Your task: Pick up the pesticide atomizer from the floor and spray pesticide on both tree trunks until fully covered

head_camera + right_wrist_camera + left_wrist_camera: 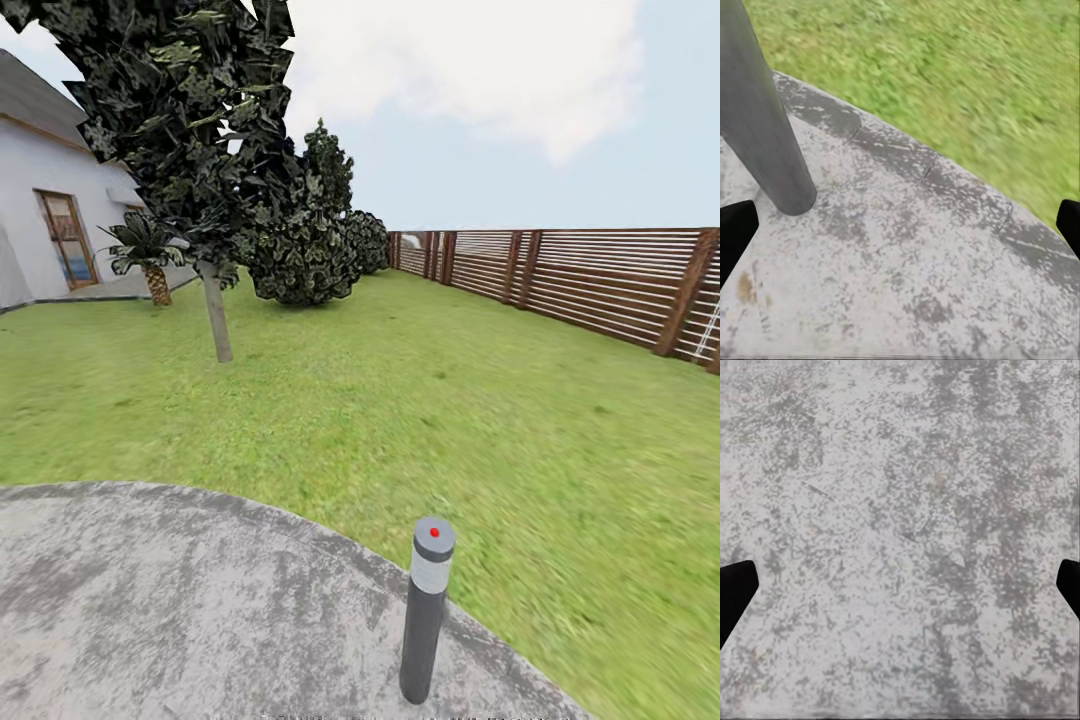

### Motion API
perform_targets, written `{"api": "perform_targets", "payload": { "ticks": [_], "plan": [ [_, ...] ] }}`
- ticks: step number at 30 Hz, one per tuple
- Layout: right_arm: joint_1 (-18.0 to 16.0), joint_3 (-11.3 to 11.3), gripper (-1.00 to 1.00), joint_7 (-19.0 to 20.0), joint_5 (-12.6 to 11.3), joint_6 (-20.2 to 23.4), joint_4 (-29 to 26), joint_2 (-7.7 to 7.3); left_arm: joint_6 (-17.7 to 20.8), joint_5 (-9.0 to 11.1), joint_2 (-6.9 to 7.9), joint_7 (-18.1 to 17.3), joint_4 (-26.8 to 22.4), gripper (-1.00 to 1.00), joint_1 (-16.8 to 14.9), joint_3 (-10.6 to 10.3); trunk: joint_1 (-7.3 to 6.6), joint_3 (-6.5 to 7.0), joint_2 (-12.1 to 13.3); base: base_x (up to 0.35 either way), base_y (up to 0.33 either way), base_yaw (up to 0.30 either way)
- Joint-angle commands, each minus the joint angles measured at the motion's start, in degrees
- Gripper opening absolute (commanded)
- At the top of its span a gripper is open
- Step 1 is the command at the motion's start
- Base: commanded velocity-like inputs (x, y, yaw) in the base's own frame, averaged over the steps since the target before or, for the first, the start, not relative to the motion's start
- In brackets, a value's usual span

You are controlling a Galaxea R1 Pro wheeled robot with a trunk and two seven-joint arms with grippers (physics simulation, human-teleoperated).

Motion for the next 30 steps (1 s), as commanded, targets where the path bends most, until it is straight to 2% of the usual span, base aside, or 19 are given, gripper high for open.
{"api": "perform_targets", "payload": {
  "ticks": [1, 15, 30],
  "plan": [
    [-0.1, 0.0, 1.0, 0.0, 0.0, -0.2, 0.0, 0.0, -0.2, 0.1, -0.02, -0.1, 0.1, 1.0, 0.0, 0.2, -0.03, -0.06, 0.0, -0.283, -0.205, 0.272],
    [0.0, 0.0, 1.0, 0.0, 0.0, -0.3, 0.0, 0.06, -0.2, 0.1, -0.02, -0.1, 0.1, 1.0, -0.1, 0.2, -0.03, -0.34, 0.0, -0.269, -0.173, 0.271],
    [-0.1, 0.0, 1.0, 0.0, 0.1, -0.3, 0.0, 0.09, -0.1, 0.2, -0.1, 0.1, 0.0, 1.0, -0.1, 0.2, -0.03, -1.15, 0.0, -0.026, -0.017, 0.252]
  ]
}}
